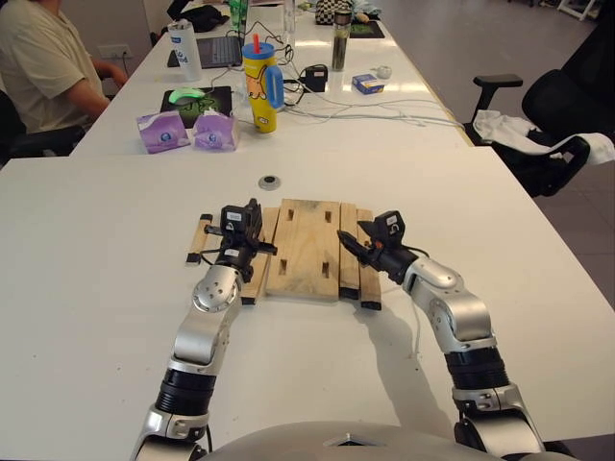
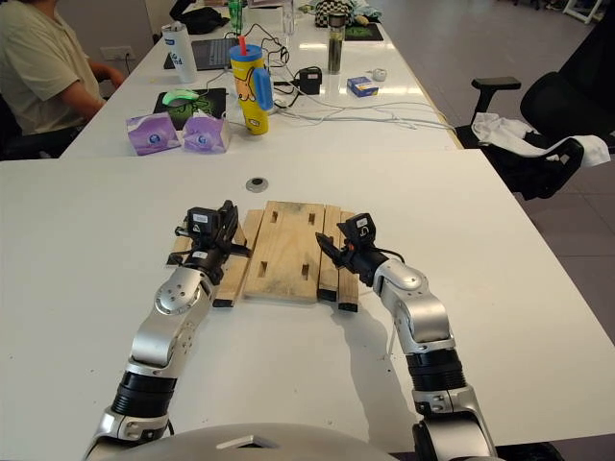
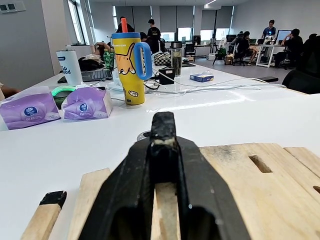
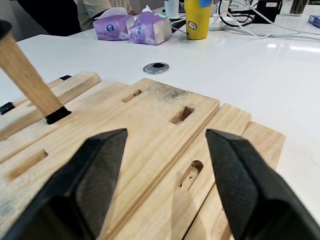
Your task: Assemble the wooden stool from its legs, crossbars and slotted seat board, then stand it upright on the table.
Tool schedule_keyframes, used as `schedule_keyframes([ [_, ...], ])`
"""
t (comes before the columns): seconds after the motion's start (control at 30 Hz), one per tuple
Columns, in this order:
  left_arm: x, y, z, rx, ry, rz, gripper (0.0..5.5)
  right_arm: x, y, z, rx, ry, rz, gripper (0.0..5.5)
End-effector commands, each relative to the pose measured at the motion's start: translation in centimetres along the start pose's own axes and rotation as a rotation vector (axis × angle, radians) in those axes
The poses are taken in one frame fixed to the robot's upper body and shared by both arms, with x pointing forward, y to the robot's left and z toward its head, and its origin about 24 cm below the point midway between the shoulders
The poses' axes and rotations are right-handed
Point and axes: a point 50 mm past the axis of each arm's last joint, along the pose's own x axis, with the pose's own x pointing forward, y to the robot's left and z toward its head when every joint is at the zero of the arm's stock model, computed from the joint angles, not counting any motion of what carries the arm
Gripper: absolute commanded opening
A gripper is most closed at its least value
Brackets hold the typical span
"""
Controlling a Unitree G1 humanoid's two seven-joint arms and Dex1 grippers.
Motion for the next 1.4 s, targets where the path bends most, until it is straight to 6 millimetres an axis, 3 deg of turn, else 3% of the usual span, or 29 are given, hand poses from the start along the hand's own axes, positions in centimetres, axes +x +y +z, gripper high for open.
schedule_keyframes([
  [0.03, -2.8, 0.3, -7.7, 0.004, 0.409, 0.003, 0.42, 0.4, 0.0, 0.6, -0.009, -0.004, 0.0, 2.92],
  [0.2, -2.3, 0.5, -6.3, -0.052, 0.324, 0.021, 0.42, 0.3, 0.1, 0.3, -0.005, 0.007, -0.003, 2.92],
  [0.23, -2.2, 0.7, -5.9, -0.051, 0.298, 0.035, 0.78, 0.4, 0.2, 0.3, -0.004, 0.006, 0.001, 2.92],
  [0.43, -1.0, 1.0, -1.2, -0.092, 0.066, 0.042, 1.72, 0.4, 0.2, 0.5, 0.035, -0.013, 0.002, 2.92],
  [0.57, -1.2, 1.1, 0.7, -0.068, -0.013, 0.057, 2.32, 0.5, 0.1, 0.7, 0.051, -0.021, -0.001, 2.92],
  [0.8, -1.0, 1.4, 2.8, -0.068, -0.099, 0.06, 2.32, 0.5, 0.1, 0.5, 0.064, -0.022, -0.004, 2.92],
  [1.27, 3.9, 3.3, 13.5, -0.051, -0.404, 0.04, 2.32, 1.4, 0.3, 0.5, 0.053, -0.035, 0.004, 2.92],
  [1.4, 4.8, 2.7, 14.0, -0.061, -0.401, 0.007, 2.32, 1.8, 0.6, 0.7, 0.048, -0.046, 0.01, 2.92],
])
